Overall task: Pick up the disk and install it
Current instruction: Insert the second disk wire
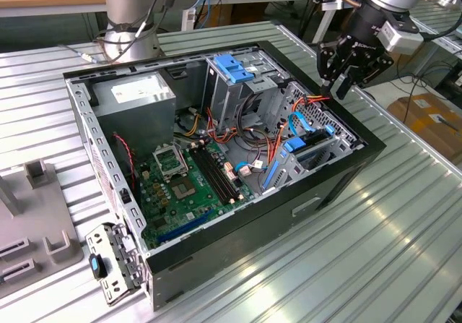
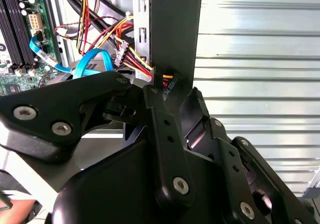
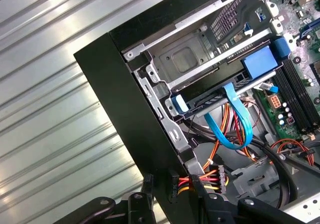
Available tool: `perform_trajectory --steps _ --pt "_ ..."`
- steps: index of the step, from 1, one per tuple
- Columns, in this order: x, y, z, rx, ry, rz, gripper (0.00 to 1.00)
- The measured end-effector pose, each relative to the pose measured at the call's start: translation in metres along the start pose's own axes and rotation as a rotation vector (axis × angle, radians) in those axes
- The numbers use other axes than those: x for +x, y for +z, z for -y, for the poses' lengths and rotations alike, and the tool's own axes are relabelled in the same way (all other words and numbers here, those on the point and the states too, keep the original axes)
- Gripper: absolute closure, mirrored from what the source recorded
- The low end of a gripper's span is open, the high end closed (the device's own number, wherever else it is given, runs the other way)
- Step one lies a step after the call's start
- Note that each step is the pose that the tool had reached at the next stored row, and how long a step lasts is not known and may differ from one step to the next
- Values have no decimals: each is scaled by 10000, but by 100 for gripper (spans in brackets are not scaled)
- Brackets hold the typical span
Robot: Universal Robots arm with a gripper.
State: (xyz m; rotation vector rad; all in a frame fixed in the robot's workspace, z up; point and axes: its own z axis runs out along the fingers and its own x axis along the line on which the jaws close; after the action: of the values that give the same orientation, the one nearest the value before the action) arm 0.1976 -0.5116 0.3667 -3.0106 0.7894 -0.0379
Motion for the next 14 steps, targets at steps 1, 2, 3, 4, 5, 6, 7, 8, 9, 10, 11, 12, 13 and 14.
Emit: perform_trajectory --steps 1,2,3,4,5,6,7,8,9,10,11,12,13,14 --pt "0 0 0 0 -1 0 58" --pt "0 0 0 1 -1 0 58" --pt "0 1 1 1 -1 1 60" --pt "0 0 1 0 0 0 67" --pt "0 0 1 0 -1 0 67" --pt "0 0 1 0 -1 0 67" --pt "-1 -2 2 0 -1 0 67" --pt "0 -9 2 -1 -1 -1 67" --pt "-1 -8 2 0 0 0 67" --pt "-1 -8 2 1 -1 0 67" --pt "-1 -8 2 0 -1 0 67" --pt "0 -9 2 -1 0 0 67" --pt "0 -10 1 -2 -1 -1 67" --pt "3 -10 -3 -2 -1 -1 67"
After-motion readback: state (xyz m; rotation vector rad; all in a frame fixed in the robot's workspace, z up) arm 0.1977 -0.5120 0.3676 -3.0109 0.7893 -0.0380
